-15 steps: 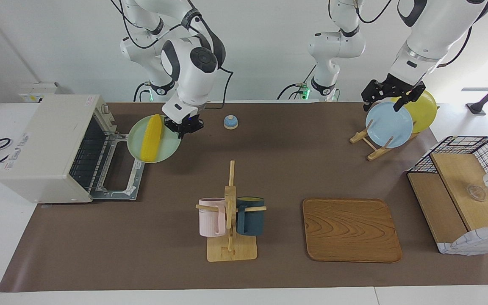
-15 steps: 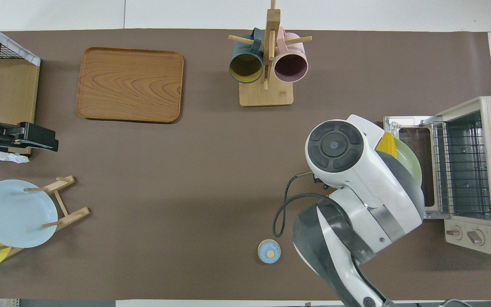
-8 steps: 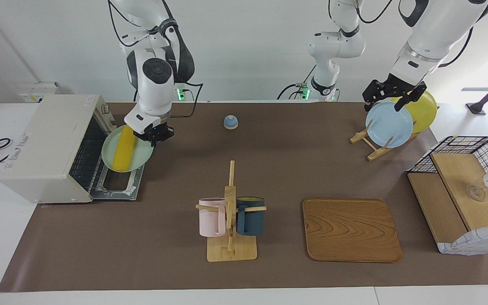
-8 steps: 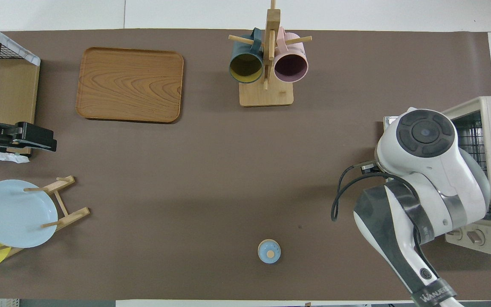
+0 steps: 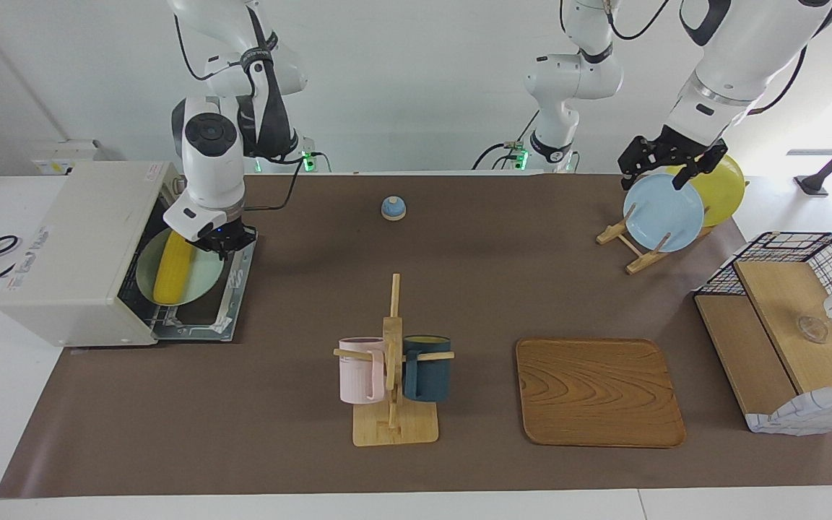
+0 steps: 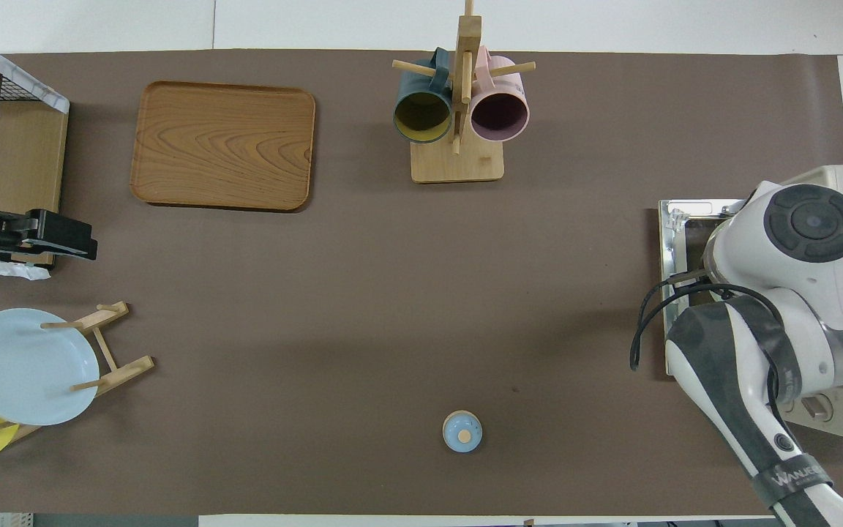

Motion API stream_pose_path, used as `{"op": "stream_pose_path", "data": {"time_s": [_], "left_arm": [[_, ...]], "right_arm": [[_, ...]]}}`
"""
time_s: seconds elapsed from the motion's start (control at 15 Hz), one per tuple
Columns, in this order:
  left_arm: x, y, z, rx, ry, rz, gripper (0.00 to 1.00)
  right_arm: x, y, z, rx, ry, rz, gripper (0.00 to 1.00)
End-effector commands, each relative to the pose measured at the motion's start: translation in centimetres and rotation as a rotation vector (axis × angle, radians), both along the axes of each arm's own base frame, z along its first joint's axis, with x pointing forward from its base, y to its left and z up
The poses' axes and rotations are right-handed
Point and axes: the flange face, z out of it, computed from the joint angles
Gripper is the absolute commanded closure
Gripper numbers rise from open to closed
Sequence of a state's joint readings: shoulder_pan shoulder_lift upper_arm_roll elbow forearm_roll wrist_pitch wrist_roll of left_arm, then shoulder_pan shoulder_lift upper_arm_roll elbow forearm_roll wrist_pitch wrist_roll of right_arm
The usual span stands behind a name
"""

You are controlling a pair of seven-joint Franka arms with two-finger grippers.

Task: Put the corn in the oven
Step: 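Push the plate into the oven and release it with the right gripper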

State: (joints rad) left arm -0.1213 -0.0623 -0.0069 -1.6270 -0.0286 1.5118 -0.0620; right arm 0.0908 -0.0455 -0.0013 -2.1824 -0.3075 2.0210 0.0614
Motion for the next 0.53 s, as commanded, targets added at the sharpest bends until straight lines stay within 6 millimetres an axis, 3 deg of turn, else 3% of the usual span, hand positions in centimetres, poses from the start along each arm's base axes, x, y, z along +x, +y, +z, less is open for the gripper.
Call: {"op": "stream_pose_path", "data": {"time_s": [0.0, 0.47], "left_arm": [[-0.3, 0.3, 0.3, 0.015, -0.004, -0.009, 0.00], [-0.3, 0.3, 0.3, 0.015, -0.004, -0.010, 0.00]], "right_arm": [[-1.0, -1.9, 0.2, -0.020, -0.011, 0.007, 1.00], [-2.3, -4.8, -1.4, -0.009, -0.004, -0.015, 1.00]]}}
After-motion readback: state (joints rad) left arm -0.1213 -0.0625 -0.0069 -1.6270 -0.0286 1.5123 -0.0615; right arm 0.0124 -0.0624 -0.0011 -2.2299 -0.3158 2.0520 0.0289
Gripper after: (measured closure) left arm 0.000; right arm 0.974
